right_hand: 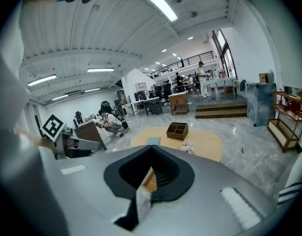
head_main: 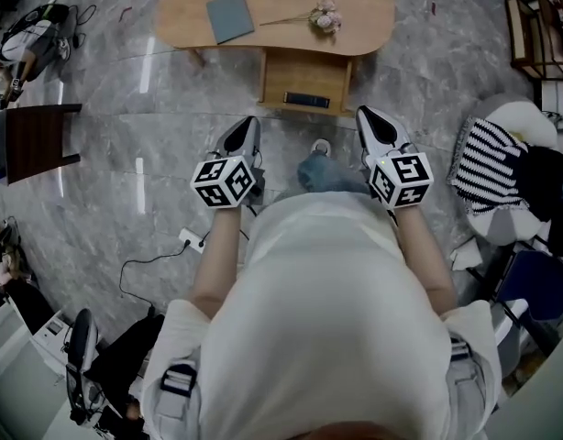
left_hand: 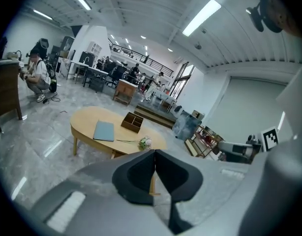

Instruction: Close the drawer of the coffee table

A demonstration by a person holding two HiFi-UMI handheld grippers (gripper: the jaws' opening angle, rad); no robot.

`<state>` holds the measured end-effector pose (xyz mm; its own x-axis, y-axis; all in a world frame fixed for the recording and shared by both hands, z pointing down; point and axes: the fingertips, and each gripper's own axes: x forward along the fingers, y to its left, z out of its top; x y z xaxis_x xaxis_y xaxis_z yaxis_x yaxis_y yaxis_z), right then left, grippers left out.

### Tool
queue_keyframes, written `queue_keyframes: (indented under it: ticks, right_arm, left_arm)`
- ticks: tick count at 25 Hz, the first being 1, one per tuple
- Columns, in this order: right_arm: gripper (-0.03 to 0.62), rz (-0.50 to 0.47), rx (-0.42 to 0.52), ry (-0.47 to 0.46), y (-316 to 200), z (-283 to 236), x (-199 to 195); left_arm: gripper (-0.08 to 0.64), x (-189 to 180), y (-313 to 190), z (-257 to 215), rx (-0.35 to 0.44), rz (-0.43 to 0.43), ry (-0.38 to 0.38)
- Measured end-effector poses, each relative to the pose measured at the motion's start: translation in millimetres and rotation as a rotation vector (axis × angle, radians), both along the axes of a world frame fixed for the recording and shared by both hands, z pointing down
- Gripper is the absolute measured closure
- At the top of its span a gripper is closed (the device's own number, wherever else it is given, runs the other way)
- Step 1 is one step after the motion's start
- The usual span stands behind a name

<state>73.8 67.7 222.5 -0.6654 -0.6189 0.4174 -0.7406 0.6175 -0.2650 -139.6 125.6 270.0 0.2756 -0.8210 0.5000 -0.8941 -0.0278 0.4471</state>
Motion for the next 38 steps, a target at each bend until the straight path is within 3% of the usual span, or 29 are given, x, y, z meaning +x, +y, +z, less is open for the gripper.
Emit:
queue_keyframes:
  ticks: [7,12,20,28,35,38]
  right_arm:
    - [0.592,-0.026,-0.055,0.013,-30.3,27.8,1.4]
    - [0.592,-0.029,-0.115,0.010,-40.2,55.2,5.7]
    - [0.591,0.022,-0.178,0.056,-49.9,105.6,7.7]
    - [0.592,0.045,-0.224,0.112,-58.1,174.1,10.2]
    - [0.590,0.042,-0.279,0.179,-52.0,257.9,16.9]
    - [0.552,0.048,-0.320,0.201,-45.7,294.2,22.5]
  left_arm:
    - [0.560,4.4,-29.6,28.3,-0.055,0.021,-0.026]
    - [0.558,8.3,-43.4,51.5,-0.098,0.017,-0.002]
    - [0.558,0.8,-51.9,105.4,-0.186,0.058,0.007]
    - [0.558,-17.8,-57.4,178.8,-0.277,0.106,-0.011]
    - [0.507,-25.7,-57.2,255.2,-0.328,0.163,-0.009]
    - [0.484,-29.0,-52.1,289.7,-0.362,0.193,-0.032]
